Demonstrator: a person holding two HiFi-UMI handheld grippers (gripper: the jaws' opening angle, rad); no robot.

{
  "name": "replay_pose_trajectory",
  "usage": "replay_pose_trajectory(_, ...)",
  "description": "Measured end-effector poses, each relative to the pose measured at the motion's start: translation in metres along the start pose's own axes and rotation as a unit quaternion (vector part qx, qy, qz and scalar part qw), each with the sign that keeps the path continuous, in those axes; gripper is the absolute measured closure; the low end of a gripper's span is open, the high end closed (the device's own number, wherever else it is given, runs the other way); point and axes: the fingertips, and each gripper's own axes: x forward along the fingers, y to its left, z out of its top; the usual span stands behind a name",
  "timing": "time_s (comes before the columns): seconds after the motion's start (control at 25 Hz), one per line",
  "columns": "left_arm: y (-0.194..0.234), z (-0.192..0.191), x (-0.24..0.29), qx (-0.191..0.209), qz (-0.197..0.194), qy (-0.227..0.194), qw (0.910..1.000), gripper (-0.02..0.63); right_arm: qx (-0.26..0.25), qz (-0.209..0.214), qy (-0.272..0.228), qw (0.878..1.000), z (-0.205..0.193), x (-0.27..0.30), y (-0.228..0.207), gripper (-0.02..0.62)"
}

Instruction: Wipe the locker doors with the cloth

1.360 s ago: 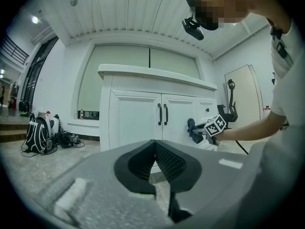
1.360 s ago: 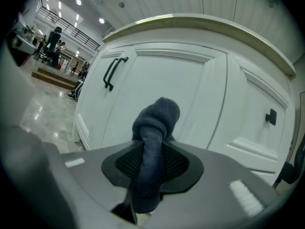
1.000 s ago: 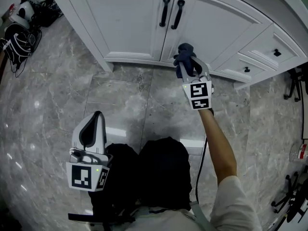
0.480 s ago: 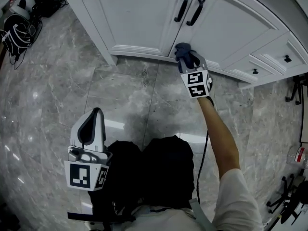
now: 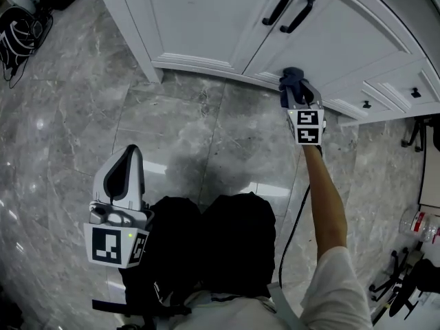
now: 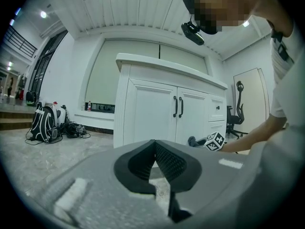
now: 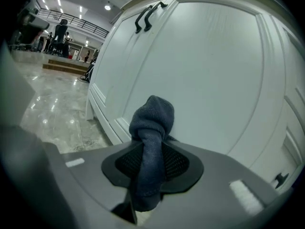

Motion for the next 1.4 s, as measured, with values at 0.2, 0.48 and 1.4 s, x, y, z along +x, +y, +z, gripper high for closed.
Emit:
replay_pose_trajectory(0.2,0.005,-0.008,0.003,-0.009,0.002,0.004,0.9999,0.604,-0.008,-0.024,0.021,0.999,-0.021,-0.012,-0.031,0.489)
replay_pose_trajectory(0.48,0.011,-0.015,0.003,-0.018,0.001,0.002,0.9998,0.604,0.036,-0.080,0.060,0.994,-0.048,-0.034,-0.072,0.491)
replay_pose_trajectory(1.4,-0.102,0.033,0.029,0.040,-0.042,-0.006,0.9983,0.604,-0.016,-0.103,-0.153,0.983,0.169,-0.207,-0.240,0.489)
